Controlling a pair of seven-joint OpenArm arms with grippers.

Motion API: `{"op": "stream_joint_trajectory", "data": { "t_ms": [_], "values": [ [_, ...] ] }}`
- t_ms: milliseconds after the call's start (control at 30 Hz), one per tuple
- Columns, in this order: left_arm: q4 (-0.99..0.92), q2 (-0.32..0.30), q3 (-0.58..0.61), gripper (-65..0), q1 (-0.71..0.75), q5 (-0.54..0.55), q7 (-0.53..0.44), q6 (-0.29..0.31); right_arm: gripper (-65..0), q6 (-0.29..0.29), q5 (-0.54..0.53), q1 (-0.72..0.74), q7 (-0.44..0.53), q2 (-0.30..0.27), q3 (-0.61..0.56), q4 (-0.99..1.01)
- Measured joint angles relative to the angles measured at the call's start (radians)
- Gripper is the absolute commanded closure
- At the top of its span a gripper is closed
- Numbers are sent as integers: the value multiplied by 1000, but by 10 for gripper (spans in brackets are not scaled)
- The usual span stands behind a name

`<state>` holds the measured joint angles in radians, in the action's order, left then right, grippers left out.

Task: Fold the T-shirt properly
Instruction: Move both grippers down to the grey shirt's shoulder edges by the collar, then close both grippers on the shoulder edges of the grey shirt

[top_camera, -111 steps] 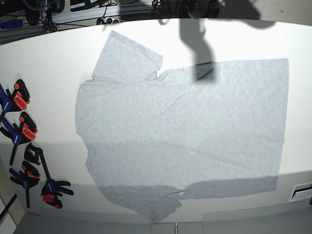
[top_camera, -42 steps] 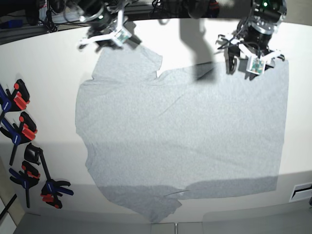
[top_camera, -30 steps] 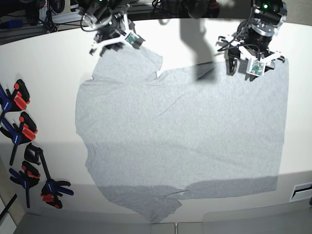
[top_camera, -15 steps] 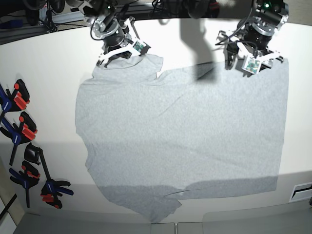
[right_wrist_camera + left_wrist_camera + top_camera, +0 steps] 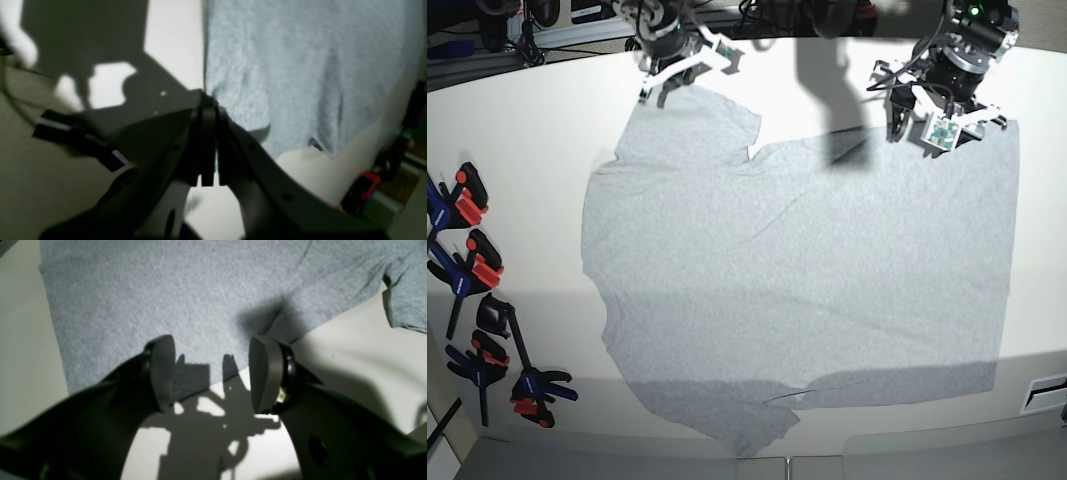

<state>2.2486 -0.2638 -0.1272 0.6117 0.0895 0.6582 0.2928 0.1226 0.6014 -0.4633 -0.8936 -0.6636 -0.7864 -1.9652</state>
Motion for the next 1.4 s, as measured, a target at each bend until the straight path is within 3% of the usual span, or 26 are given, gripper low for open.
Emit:
{"op": "stream_joint_trajectory", "data": {
  "t_ms": [200,233,333,400,500,633,1100,1200,1400],
  "values": [
    [0,0,0,-331,0,0,0,0,0,0,0,-2,-22,-29,-59,-25],
    [0,0,0,-331,0,0,0,0,-31,0,0,-2,-21,-29,-59,-26],
    [0,0,0,-331,0,0,0,0,-229,-7,14,-2,-21,-29,-59,-30],
    [0,0,0,-331,0,0,0,0,-309,-22,20,-2,-24,-29,-59,-33],
    [0,0,0,-331,0,0,0,0,-313,-69,6,0,-23,-29,-58,-33],
    [0,0,0,-331,0,0,0,0,-312,-89,-35,1,-24,-29,-58,-33],
    [0,0,0,-331,0,3,0,0,-304,-101,-305,3,41,-26,71,-19],
    [0,0,0,-331,0,3,0,0,-263,-101,-306,2,92,-26,76,-1],
    [0,0,0,-331,0,3,0,0,-260,-141,-253,41,196,-5,82,94]
  ]
}}
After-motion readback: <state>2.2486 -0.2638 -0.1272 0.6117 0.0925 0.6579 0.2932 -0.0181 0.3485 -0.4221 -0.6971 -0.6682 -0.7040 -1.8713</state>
